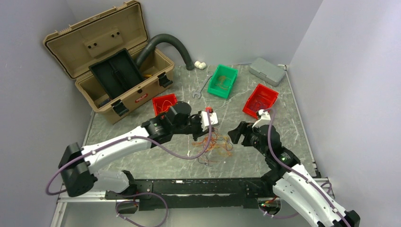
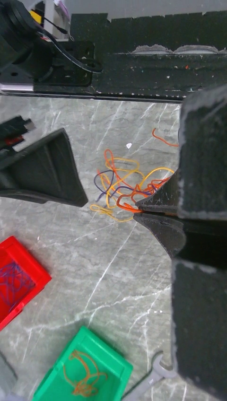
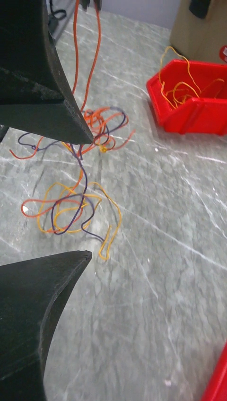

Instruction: Untangle the cables

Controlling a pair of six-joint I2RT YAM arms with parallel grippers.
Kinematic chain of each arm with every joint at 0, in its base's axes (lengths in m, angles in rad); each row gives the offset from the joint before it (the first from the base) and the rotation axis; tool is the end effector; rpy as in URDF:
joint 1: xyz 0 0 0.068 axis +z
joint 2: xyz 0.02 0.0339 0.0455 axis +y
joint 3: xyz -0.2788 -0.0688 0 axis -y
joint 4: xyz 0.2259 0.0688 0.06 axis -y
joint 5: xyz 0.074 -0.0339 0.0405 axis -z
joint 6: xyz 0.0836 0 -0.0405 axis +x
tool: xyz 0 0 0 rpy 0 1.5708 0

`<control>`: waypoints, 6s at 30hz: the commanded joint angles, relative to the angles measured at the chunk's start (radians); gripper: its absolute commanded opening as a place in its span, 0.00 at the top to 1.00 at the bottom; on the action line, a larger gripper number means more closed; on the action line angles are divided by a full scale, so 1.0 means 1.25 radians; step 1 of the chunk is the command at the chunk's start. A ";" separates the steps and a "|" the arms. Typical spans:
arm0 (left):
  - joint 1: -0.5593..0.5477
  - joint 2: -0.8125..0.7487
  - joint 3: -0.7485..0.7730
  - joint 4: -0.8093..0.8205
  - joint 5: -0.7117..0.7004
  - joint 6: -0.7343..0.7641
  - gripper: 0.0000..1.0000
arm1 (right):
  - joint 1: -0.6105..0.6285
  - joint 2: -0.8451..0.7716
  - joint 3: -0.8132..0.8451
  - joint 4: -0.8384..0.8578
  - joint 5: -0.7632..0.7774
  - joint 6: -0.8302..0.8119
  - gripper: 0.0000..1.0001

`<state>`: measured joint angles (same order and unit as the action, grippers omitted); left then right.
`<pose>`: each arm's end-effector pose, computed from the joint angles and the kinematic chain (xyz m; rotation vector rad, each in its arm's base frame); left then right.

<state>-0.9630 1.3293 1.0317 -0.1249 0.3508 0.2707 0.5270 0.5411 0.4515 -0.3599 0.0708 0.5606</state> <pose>0.1626 -0.2840 0.3128 1.3716 1.5296 -0.7882 0.1353 0.0719 0.2283 0.0809 2.0728 0.6108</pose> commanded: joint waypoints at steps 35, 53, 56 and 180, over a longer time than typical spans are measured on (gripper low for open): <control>-0.001 -0.166 0.056 -0.105 -0.016 -0.140 1.00 | 0.172 0.324 -0.067 0.569 -0.321 -0.158 0.28; -0.002 -0.398 -0.015 -0.054 -0.408 -0.166 1.00 | 0.173 0.327 0.009 0.103 0.327 0.101 1.00; 0.000 -0.428 -0.060 -0.034 -0.542 -0.184 1.00 | 0.172 0.264 0.011 0.039 0.414 0.156 1.00; 0.005 -0.415 0.094 -0.170 -0.257 -0.229 1.00 | 0.247 0.088 -0.066 0.367 -0.087 -0.190 0.09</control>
<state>-0.9607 0.8158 1.0782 -0.3866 -0.0345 -0.0319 0.8345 0.5903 0.3473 -0.1394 0.1825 0.4896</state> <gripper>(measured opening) 0.012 0.901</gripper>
